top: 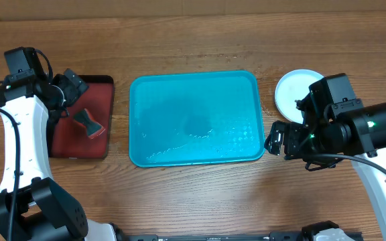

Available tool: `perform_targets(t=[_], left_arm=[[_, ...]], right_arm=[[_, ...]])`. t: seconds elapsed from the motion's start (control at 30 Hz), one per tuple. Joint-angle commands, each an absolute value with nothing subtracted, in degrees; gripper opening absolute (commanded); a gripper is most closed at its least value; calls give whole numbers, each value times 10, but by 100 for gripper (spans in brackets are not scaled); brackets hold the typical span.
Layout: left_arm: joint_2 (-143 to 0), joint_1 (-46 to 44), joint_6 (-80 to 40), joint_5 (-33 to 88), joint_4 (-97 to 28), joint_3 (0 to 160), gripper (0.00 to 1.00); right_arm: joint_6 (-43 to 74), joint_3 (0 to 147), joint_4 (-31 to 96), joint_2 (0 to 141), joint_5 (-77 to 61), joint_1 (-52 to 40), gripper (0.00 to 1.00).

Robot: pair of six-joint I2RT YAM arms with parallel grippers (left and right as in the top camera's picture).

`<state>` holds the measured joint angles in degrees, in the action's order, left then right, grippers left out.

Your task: Clean dirty plates on tray and stack at the side

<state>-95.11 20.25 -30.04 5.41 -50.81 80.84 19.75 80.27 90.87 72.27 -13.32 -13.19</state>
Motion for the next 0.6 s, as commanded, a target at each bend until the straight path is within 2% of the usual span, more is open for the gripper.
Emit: perform_targets(t=[0.0, 0.57], left_arm=[[-956, 202, -302, 58, -507, 813, 100], [-956, 202, -302, 58, -507, 813, 100]], right_arm=[[199, 806, 903, 718, -142, -135, 100], [195, 806, 886, 712, -117, -134, 100]])
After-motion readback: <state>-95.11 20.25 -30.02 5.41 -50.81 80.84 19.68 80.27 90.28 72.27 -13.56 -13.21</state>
